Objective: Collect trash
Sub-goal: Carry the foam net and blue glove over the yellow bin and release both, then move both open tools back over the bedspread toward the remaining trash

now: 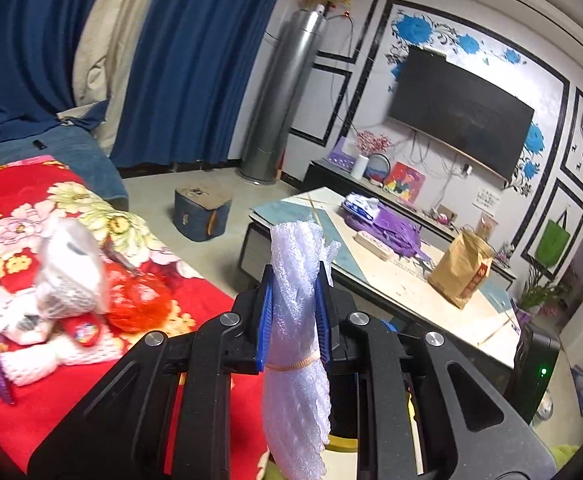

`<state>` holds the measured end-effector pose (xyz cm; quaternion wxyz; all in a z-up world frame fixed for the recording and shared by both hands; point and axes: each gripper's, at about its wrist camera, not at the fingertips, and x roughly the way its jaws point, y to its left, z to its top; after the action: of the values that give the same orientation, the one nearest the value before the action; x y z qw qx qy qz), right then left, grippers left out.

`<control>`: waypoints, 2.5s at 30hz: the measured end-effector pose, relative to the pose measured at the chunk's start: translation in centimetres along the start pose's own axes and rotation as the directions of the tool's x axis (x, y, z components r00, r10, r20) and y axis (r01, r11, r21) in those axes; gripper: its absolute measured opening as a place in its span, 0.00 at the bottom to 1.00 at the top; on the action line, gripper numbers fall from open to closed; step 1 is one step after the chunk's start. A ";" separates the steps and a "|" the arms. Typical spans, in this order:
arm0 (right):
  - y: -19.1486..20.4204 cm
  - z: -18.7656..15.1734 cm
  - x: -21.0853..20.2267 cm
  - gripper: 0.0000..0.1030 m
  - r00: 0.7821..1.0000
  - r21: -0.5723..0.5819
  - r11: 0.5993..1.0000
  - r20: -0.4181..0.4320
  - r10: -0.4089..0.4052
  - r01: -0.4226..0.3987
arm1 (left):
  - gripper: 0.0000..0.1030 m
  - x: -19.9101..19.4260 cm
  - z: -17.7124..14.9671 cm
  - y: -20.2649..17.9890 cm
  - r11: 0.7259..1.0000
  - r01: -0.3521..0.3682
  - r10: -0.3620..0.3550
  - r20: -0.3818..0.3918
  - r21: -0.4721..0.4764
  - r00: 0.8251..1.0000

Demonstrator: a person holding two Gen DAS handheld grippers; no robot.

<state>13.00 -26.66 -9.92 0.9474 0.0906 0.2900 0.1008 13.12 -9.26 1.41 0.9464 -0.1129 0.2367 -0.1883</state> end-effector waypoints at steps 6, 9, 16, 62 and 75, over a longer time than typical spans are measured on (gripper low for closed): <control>-2.4 -0.3 0.0 0.18 0.999 0.047 0.997 -0.014 -0.053 0.053 | 0.12 2.3 -0.7 -2.1 0.999 0.027 -0.026 -0.031 0.031 0.999; -3.5 -0.8 0.2 0.18 0.996 0.067 0.994 -0.034 -0.085 0.087 | 0.13 3.5 -0.9 -2.9 0.998 0.039 -0.037 -0.049 0.043 0.998; -5.8 -1.9 1.2 0.18 0.987 0.130 0.982 -0.100 -0.122 0.135 | 0.13 6.2 -1.7 -4.0 0.997 0.058 -0.053 -0.089 0.055 0.995; -4.8 -0.9 -0.5 0.76 0.993 0.140 0.984 0.020 -0.116 0.112 | 0.89 5.1 -1.4 -0.6 0.999 -0.044 0.045 -0.066 0.017 0.997; -0.1 -0.4 -1.2 0.76 0.997 0.051 0.998 0.051 -0.051 0.048 | 0.89 -0.5 -1.8 1.9 0.988 -0.151 0.151 0.015 0.042 0.988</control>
<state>11.83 -26.97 -9.59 0.9543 0.1097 0.2695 0.0675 12.39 -7.52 -0.56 0.9616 -0.0753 0.2350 -0.1204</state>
